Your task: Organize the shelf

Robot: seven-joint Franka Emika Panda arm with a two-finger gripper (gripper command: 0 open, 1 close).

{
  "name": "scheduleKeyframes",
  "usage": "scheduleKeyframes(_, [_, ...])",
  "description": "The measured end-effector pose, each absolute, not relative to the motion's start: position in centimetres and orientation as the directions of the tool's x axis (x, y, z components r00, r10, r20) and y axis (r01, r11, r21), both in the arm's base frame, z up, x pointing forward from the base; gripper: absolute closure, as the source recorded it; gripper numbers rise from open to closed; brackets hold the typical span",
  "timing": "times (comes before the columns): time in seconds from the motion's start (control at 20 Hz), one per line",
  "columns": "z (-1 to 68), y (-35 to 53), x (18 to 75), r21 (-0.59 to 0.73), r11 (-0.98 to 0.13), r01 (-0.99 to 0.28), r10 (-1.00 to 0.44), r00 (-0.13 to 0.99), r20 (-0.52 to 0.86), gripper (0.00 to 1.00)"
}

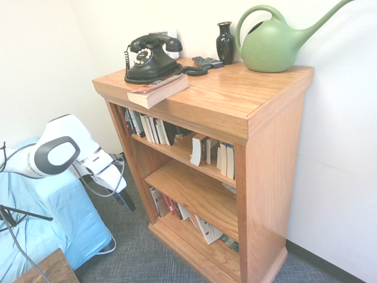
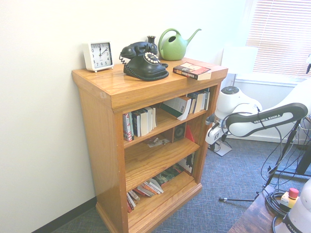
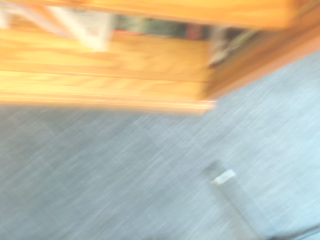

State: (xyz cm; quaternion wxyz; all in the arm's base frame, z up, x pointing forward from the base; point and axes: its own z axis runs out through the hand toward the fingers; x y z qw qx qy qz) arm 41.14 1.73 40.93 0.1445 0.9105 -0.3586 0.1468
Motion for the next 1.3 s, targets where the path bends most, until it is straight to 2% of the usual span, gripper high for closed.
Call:
scheduleKeyframes(0.3, [45.9,0.9,35.6,0.286,-0.68,-0.675,-0.431,0.684,0.589,0.0])
scheduleKeyframes(0.6, [52.4,-4.7,33.1,0.426,-0.645,-0.634,-0.14,0.647,0.75,0.0])
scheduleKeyframes(0.8, [53.5,-7.3,32.9,0.531,-0.62,-0.578,0.092,0.619,0.78,0.0])
scheduleKeyframes(1.0, [53.9,-6.9,33.0,0.588,-0.597,-0.545,0.294,0.533,0.793,0.0])
scheduleKeyframes(1.3, [54.4,-4.8,34.1,0.581,-0.646,-0.495,0.421,0.404,0.812,0.0])
